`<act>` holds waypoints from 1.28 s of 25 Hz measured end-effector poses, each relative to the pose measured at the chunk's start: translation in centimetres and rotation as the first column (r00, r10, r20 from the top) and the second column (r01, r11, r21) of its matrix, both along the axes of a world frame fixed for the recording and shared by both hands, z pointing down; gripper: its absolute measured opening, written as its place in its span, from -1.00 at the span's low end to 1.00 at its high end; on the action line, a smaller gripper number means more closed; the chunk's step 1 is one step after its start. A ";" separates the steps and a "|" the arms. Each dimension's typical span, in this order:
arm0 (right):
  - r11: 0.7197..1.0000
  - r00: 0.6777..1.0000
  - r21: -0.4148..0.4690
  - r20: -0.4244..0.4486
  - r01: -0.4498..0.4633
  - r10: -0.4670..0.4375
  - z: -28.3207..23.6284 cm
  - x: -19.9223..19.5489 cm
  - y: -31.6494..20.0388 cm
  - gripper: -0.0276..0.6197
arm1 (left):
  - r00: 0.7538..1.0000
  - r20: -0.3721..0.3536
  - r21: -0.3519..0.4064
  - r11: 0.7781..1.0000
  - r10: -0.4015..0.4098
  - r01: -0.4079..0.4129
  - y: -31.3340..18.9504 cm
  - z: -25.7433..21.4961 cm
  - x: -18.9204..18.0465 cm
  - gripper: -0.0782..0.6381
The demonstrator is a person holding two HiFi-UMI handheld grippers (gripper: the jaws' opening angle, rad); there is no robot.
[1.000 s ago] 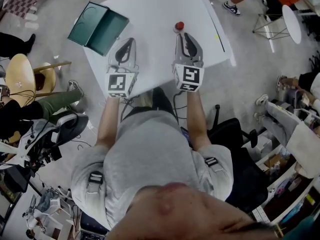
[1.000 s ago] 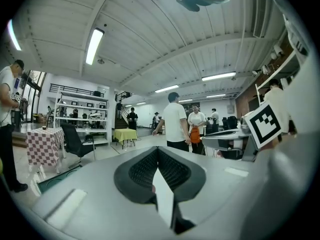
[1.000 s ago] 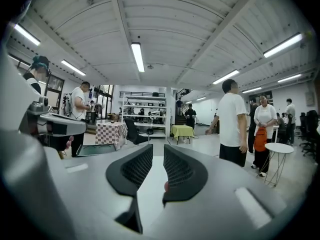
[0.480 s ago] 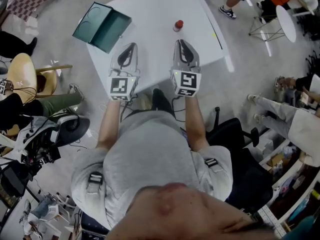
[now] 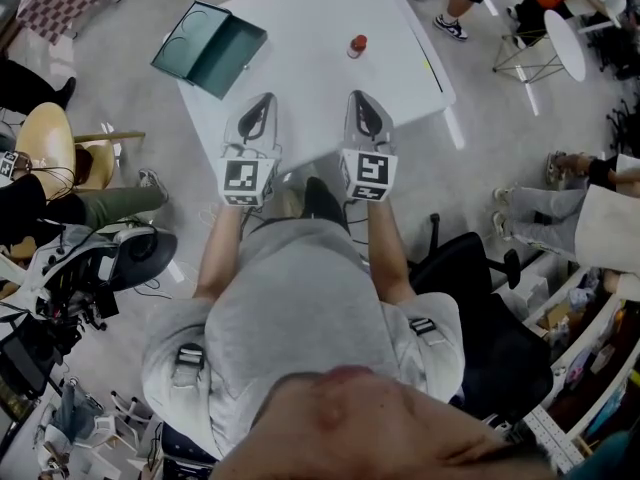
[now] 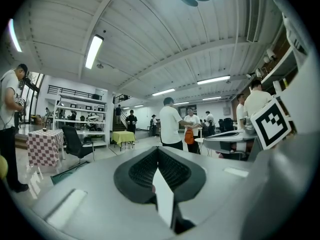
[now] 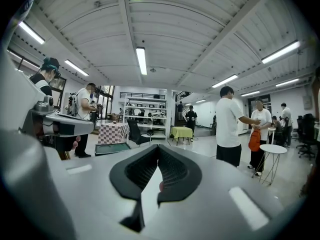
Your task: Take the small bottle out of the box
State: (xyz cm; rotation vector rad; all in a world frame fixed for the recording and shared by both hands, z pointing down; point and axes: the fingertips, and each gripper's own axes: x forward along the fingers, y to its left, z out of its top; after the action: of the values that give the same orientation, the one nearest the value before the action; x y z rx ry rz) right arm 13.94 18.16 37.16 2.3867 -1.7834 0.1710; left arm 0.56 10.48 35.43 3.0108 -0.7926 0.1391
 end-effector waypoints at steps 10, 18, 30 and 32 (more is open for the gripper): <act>1.000 1.000 -0.001 0.022 -0.005 0.005 0.7 -1.8 1.9 -0.91 | 1.000 0.005 -0.008 1.000 0.011 -0.011 1.6 0.6 -1.6 -0.75; 1.000 1.000 0.009 0.027 0.001 -0.001 0.2 -2.4 1.7 -0.91 | 1.000 0.000 -0.006 1.000 0.008 -0.008 1.5 0.5 -2.1 -0.75; 1.000 1.000 0.013 0.012 -0.001 0.001 -0.1 -2.5 1.7 -0.91 | 1.000 -0.005 -0.007 1.000 0.007 -0.007 1.5 0.5 -2.5 -0.75; 1.000 1.000 0.012 0.010 0.000 0.000 -0.2 -2.5 1.7 -0.91 | 1.000 -0.005 -0.006 1.000 0.007 -0.007 1.5 0.4 -2.4 -0.75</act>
State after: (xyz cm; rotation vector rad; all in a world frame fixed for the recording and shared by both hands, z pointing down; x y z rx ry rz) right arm 11.45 19.83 37.00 2.3985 -1.7942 0.1730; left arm -1.86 11.98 35.87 3.0074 -0.7804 0.1343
